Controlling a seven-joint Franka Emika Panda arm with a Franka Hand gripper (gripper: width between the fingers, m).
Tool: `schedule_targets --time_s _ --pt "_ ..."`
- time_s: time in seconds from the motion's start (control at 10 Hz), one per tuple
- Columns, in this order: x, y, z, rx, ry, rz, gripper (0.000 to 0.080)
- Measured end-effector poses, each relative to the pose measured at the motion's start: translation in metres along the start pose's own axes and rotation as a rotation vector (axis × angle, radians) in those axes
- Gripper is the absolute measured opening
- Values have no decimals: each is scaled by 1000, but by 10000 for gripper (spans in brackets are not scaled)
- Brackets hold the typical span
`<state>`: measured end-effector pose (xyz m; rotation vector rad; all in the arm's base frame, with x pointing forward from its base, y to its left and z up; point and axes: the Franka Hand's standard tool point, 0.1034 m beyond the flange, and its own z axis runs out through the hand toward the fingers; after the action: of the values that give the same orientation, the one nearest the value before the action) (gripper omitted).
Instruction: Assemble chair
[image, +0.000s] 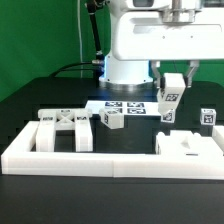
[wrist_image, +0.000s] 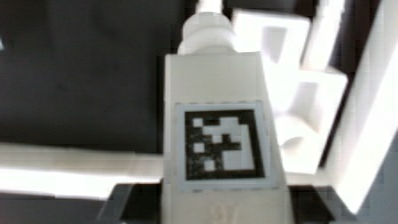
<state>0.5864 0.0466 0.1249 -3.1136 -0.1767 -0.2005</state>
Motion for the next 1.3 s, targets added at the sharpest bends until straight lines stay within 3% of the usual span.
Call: schedule_targets --time_s 0.1,0.4,0.5,0.7,0.9,1.0,1.3 --pt "8 0 -2 -6 63 -10 291" --pt "5 11 0 -45 311 -51 291" --pt "2 10 4 -43 299 -51 291" --pt "21 -6 4 -20 313 -41 291" --pt "43 -32 10 9 336 -16 291" --pt "46 -41 12 13 339 -27 291" --pt "44 -39 14 9 334 -37 291"
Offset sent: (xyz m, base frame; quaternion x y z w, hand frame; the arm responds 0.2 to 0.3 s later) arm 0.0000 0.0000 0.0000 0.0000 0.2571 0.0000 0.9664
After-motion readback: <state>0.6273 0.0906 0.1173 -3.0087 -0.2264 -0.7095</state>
